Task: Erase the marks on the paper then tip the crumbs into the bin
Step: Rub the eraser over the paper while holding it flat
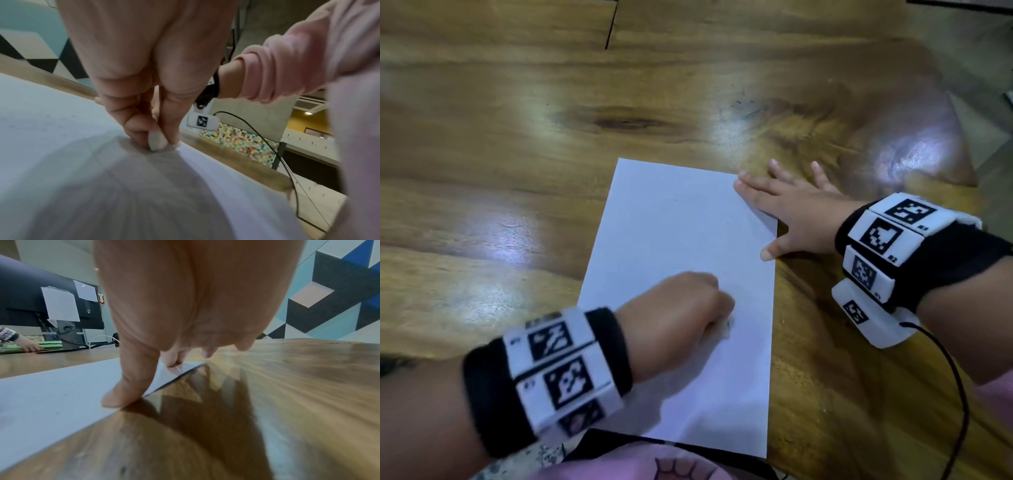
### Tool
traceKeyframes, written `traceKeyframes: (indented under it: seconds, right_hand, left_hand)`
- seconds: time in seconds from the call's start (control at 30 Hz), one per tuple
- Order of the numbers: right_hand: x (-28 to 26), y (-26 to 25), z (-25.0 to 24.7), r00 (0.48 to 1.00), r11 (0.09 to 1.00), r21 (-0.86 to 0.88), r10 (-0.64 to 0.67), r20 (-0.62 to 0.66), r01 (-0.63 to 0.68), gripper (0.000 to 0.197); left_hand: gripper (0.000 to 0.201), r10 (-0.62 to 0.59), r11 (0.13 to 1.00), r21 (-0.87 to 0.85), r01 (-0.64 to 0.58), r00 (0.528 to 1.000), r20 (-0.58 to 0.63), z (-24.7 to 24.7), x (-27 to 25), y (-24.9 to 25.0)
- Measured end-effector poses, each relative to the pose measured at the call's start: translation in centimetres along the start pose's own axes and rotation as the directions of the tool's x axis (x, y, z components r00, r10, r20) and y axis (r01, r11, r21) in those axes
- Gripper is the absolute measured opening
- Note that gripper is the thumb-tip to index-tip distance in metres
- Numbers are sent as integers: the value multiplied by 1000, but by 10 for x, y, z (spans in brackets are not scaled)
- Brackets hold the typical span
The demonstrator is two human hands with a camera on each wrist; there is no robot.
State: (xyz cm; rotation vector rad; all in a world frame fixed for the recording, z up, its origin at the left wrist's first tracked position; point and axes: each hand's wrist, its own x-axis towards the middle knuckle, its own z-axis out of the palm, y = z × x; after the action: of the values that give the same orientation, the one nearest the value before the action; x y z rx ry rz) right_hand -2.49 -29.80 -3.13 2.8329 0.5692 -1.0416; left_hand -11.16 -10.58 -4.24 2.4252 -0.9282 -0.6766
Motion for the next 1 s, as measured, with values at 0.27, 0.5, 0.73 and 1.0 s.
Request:
traceKeyframes:
  seconds: [0.27,0.5,0.73,1.0]
  right_hand:
    - [4,-10,-3,985,985,129,-98,-145,117,96]
    - [12,-17,1,985,984,63,-163,-65,167,92]
    - [10,-18,0,983,983,73,-163,-86,169,88]
    - [9,-18,1,982,982,65,-171,-75,176,92]
  left_hand:
    - [24,24,982,191,-12,998,-63,11,-18,11]
    - [3,-142,987,-80,136,987,-72,-20,14,-11]
    - [2,-244,970,-61,237,936,-253,-57,69,-28]
    - [9,-2,1000,-23,4,998,63,-6,-4,-16]
